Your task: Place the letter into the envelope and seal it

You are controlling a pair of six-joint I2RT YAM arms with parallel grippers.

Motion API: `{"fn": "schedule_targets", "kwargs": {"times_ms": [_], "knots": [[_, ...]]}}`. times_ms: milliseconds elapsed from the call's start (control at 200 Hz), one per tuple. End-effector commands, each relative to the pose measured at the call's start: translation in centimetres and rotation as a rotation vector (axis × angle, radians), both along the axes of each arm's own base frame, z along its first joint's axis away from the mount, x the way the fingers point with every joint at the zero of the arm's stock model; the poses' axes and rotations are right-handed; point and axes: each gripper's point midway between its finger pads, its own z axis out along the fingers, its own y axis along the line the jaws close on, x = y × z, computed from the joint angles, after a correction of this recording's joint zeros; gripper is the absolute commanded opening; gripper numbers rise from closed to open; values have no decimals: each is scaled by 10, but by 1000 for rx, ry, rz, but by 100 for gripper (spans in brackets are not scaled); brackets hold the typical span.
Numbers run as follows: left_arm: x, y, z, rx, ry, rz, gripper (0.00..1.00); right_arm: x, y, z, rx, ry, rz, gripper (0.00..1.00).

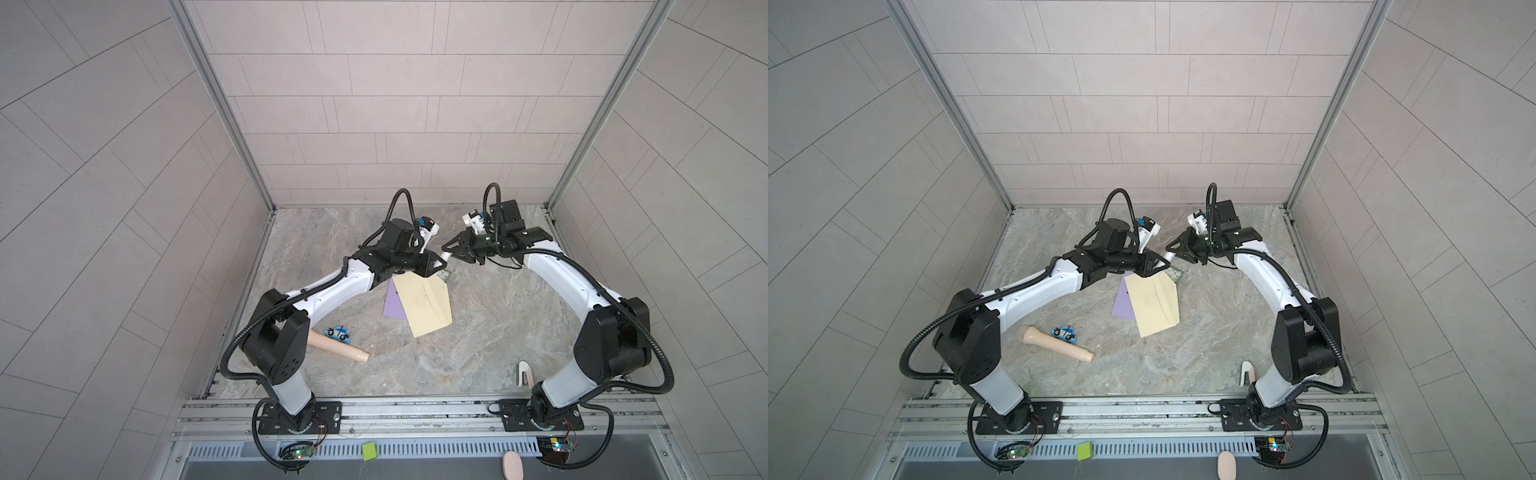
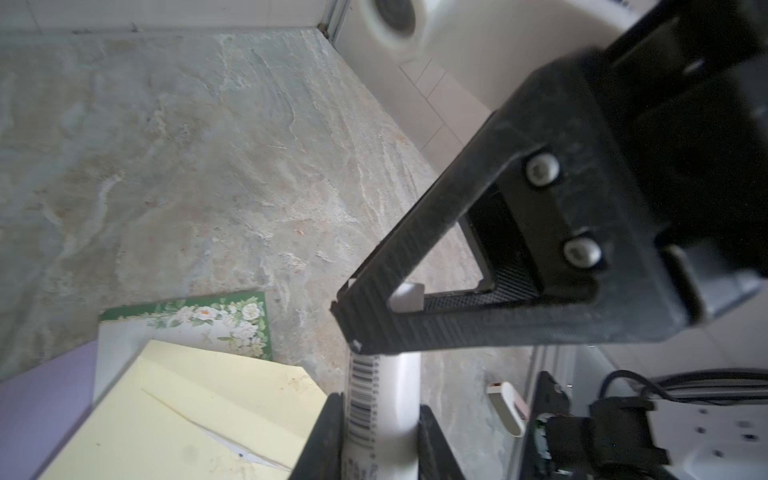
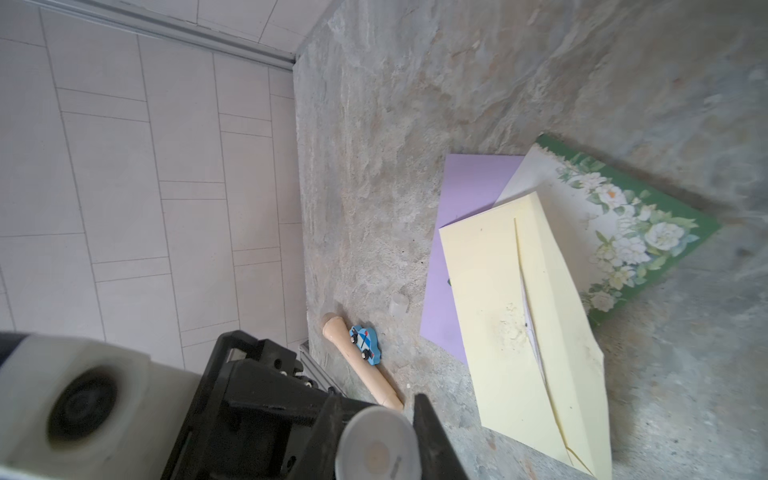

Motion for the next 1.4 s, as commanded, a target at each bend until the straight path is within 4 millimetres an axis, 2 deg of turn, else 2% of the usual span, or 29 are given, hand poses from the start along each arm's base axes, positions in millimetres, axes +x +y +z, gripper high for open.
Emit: {"fn": "schedule_targets", "kwargs": {"times_ms": [0,220,350,440,575,630,721,811,921,1051,1191,1396], "knots": [[1,-13,28,114,-260,38,0,-1,-7,-10,-114,32,-88,0],[-16,-38,35,290,-548,51,0,1,-17,-42,-154,150,-233,0],[-18,-40,38,275,-566,57,0,-2,-15,-50,-135,186,-232,0],[-21,-39,39,254,-548,32,0,1,-9,-39,-86,155,-200,1],[-25,-37,40,155,-398,-45,0,7,2,1,50,34,-123,38],[-27,-36,41,90,-311,-81,0,8,-1,16,82,-4,-110,45],[-28,-33,47,-18,-186,-124,0,7,-9,36,124,-64,-78,49],[-29,-30,49,-97,-78,-161,0,4,-17,50,158,-102,-52,51],[-24,-25,47,-166,26,-173,0,-4,-23,57,162,-115,-4,51],[-17,-18,47,-195,36,-146,0,-19,-24,55,127,-110,57,51],[-15,-16,45,-190,38,-140,0,-22,-23,48,126,-99,65,51],[-12,-16,41,-182,41,-125,0,-19,-21,47,131,-97,72,36]]}}
